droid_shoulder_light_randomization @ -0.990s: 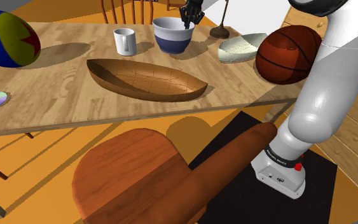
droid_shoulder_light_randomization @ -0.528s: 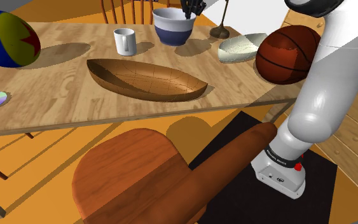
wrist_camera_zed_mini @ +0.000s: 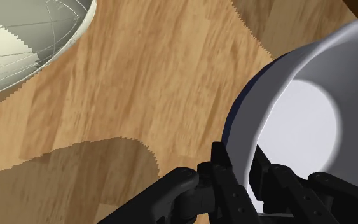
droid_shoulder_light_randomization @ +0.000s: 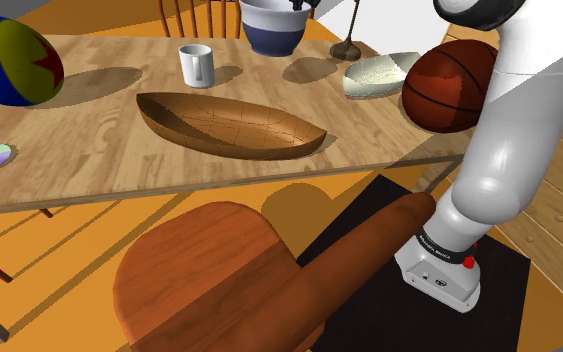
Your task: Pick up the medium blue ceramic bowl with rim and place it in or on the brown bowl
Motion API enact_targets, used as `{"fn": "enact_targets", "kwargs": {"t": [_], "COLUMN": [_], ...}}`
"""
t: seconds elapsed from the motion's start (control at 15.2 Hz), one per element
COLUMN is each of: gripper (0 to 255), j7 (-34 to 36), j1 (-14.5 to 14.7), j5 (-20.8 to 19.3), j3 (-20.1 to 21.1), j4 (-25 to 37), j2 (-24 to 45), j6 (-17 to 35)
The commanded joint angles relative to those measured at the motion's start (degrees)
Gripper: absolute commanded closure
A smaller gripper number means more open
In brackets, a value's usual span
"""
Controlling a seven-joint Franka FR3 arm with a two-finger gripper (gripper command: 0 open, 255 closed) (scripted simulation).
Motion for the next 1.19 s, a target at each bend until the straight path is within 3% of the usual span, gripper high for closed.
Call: {"fn": "enact_targets", "kwargs": {"t": [0.0, 0.33, 0.66, 1.12], "gripper": [255, 255, 255, 255], "j7": [0.44, 1.44, 6.03, 14.27], "j1": [-0.32, -1.41, 4.34, 9.93], "j5": [0.32, 1.3, -0.88, -2.18], "j3": [0.04, 0.19, 1.54, 5.36], "j4": [3.44, 12.44, -3.9, -16.83], "j2": [1.06, 4.52, -7.05, -17.6], "j6": [-2.31, -7.79, -1.8, 2.55]}}
